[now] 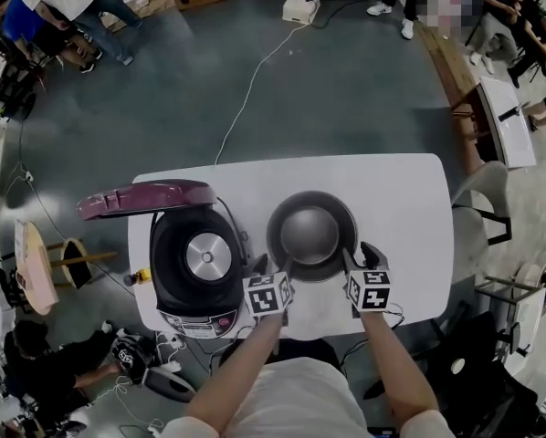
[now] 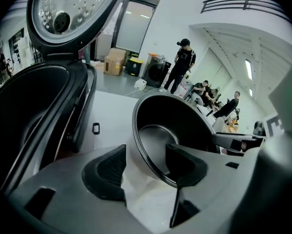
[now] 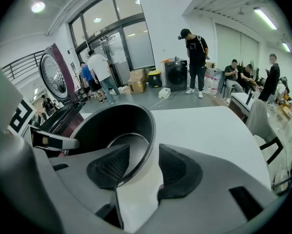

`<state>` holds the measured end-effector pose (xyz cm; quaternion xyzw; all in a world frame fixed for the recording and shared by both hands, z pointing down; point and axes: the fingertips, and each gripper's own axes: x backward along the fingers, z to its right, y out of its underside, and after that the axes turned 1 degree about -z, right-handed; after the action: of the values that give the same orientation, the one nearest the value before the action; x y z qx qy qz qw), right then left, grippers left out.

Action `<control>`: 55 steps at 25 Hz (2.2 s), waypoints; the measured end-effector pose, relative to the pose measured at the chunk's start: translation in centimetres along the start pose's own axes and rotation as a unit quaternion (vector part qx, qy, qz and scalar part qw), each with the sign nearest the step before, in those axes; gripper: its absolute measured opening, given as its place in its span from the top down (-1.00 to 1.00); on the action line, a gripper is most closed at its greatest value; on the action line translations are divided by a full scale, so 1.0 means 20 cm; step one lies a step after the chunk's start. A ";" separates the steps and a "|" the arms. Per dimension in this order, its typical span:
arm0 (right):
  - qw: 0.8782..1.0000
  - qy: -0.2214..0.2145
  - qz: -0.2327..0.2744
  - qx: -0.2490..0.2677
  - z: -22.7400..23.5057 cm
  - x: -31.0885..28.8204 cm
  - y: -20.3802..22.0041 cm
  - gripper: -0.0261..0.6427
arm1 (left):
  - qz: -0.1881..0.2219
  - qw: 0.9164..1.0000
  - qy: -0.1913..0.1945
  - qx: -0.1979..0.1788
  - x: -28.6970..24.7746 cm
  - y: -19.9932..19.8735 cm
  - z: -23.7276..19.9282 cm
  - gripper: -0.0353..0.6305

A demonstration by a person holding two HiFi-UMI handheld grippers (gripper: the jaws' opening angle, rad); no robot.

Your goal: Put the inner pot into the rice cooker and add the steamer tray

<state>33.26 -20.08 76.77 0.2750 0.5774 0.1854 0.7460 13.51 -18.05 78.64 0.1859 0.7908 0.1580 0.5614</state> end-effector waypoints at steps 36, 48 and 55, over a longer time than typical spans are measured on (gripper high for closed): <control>0.996 0.067 0.016 0.051 -0.08 0.20 -0.27 0.72 | 0.045 0.998 0.016 -0.030 0.21 -0.17 0.07 0.53; 0.994 0.068 0.069 0.048 -0.23 0.49 -0.41 0.72 | 0.097 0.994 0.033 -0.046 0.55 -0.27 0.10 0.51; 0.993 0.052 0.084 0.063 -0.41 0.61 -0.43 0.72 | 0.115 0.993 0.018 -0.036 0.77 -0.24 0.02 0.52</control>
<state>28.20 -17.93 60.67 0.3591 0.6009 0.2244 0.6779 8.72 -15.01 63.47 0.2524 0.7680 0.2527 0.5317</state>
